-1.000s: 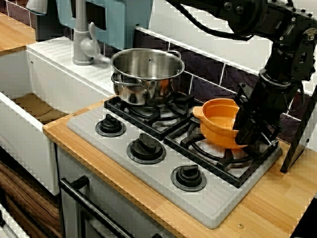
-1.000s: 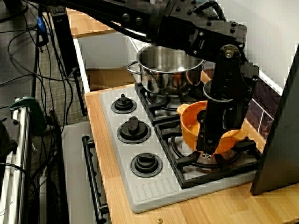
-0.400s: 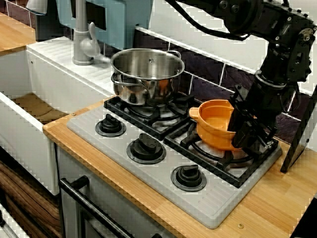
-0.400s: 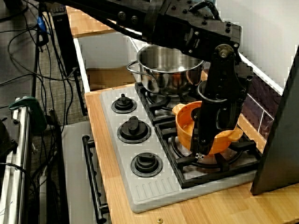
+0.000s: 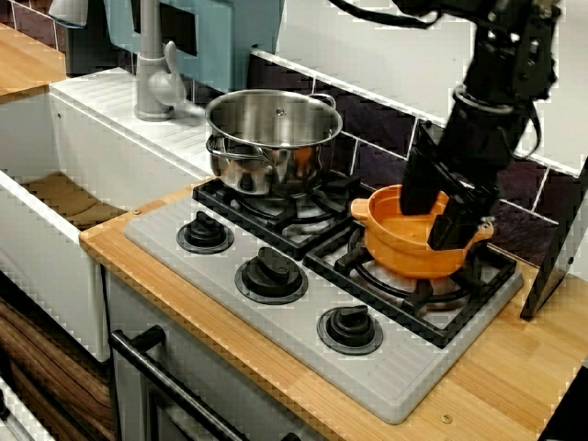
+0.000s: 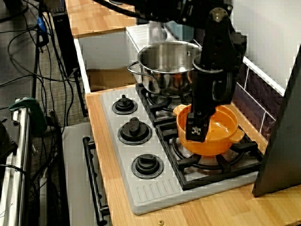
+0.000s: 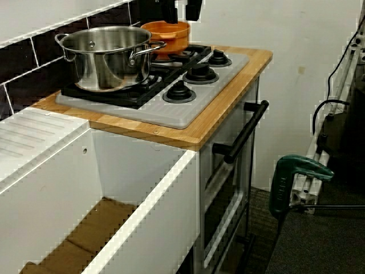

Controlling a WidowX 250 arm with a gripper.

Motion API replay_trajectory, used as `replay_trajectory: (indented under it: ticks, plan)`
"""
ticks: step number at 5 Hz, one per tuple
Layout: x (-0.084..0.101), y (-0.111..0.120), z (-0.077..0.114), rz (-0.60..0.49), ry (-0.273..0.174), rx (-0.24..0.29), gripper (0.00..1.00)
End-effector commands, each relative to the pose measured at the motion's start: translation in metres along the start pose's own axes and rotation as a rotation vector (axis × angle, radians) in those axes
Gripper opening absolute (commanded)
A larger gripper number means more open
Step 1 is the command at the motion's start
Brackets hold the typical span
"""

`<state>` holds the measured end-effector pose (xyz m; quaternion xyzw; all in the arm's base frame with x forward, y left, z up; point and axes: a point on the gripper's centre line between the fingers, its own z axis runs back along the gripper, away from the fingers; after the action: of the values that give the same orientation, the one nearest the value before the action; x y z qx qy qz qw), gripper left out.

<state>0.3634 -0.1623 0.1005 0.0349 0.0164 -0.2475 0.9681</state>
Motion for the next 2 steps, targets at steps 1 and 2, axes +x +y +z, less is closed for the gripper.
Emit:
replay_trajectory:
  ticks: [1,2]
  plan:
    - [-0.0093,0.0117,0.0433,-0.159,-0.088,0.0,1.0]
    - [-0.0073,0.0161,0.0424,-0.41,-0.073,-0.028,1.0]
